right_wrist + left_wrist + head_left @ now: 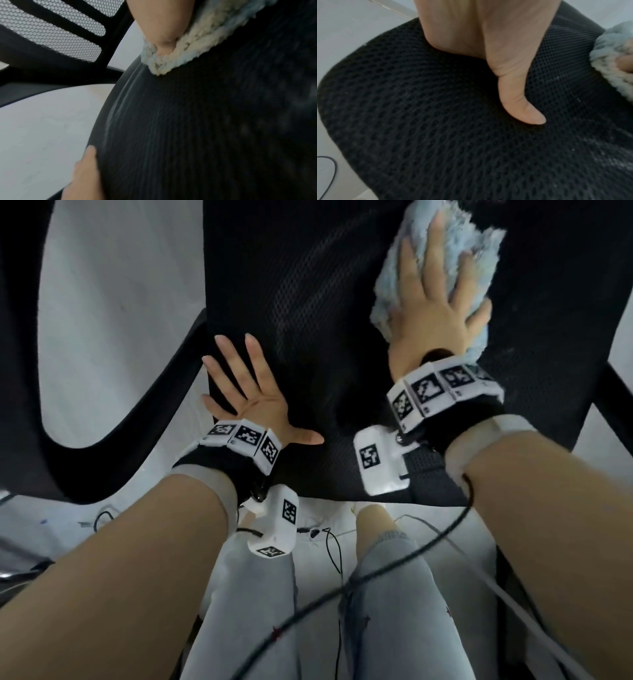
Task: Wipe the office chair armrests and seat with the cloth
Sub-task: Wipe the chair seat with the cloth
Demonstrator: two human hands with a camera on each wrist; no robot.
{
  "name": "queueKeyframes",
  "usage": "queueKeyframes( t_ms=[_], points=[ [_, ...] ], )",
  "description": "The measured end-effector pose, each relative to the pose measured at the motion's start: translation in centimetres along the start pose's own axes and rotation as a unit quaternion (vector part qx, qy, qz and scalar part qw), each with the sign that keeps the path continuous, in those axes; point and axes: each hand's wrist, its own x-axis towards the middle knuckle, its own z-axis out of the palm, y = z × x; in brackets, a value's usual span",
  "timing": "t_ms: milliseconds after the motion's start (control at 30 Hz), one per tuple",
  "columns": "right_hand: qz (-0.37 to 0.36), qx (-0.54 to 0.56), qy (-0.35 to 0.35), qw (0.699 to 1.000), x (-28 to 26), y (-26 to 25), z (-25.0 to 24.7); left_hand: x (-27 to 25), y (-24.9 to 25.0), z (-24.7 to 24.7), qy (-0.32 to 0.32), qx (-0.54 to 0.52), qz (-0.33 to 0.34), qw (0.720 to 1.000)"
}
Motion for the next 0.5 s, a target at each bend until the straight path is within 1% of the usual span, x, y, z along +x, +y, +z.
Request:
queueKeyframes(
  t_ms=[33, 67, 100, 167, 200, 233, 267, 300, 333, 367, 400, 433, 467, 500],
  points=[
    [-0.006, 0.005, -0.012, 1.0, -1.0, -0.9, 0.5, 0.0, 0.1, 0.0, -0.004, 0.001, -0.001, 1.0],
    [-0.034, 0.011, -0.035, 0.999, -2.2, -1.8, 1.1, 0.0, 0.1, 0.0, -0.008, 0.001, -0.003, 1.0],
    [-0.086, 0.013, -0.063, 0.994, -3.5, -2.4, 1.8, 0.0, 0.1, 0.0, -0.011, -0.002, -0.006, 1.0],
    [-0.218, -0.024, -0.106, 0.97, -6.1, -2.4, 2.8, 0.0, 0.2, -0.1, -0.005, -0.011, -0.007, 1.0],
    [-0.269, -0.063, -0.119, 0.954, -6.4, -1.8, 2.9, 0.0, 0.2, -0.1, -0.001, -0.013, -0.004, 1.0],
    [-0.291, -0.094, -0.124, 0.944, -5.7, -1.0, 2.6, -0.1, 0.2, -0.1, -0.002, -0.013, -0.001, 1.0],
    [-0.275, -0.105, -0.124, 0.948, -4.6, -0.3, 2.3, -0.1, 0.2, -0.1, -0.004, -0.009, 0.0, 1.0],
    [-0.226, -0.094, -0.114, 0.963, -3.3, 0.0, 1.8, 0.0, 0.2, 0.0, -0.003, -0.002, -0.001, 1.0],
    [-0.155, -0.07, -0.091, 0.981, -1.9, 0.0, 1.3, 0.0, 0.2, 0.0, -0.001, 0.004, -0.003, 1.0],
    [-0.088, -0.04, -0.058, 0.994, -0.8, -0.3, 1.1, 0.0, 0.2, 0.0, 0.001, 0.011, -0.007, 1.0],
    [-0.044, -0.017, -0.024, 0.999, -0.3, -0.8, 1.1, 0.0, 0.2, 0.1, 0.007, 0.015, -0.007, 1.0],
    [-0.027, -0.003, -0.006, 1.0, -0.6, -1.6, 1.2, 0.1, 0.2, 0.1, 0.008, 0.014, -0.009, 1.0],
    [-0.037, 0.008, -0.015, 0.999, -1.3, -2.4, 1.5, 0.1, 0.2, 0.2, 0.008, 0.008, -0.009, 1.0],
    [-0.076, 0.013, -0.042, 0.996, -2.4, -2.9, 2.0, 0.1, 0.2, 0.1, 0.005, 0.002, -0.011, 1.0]
  ],
)
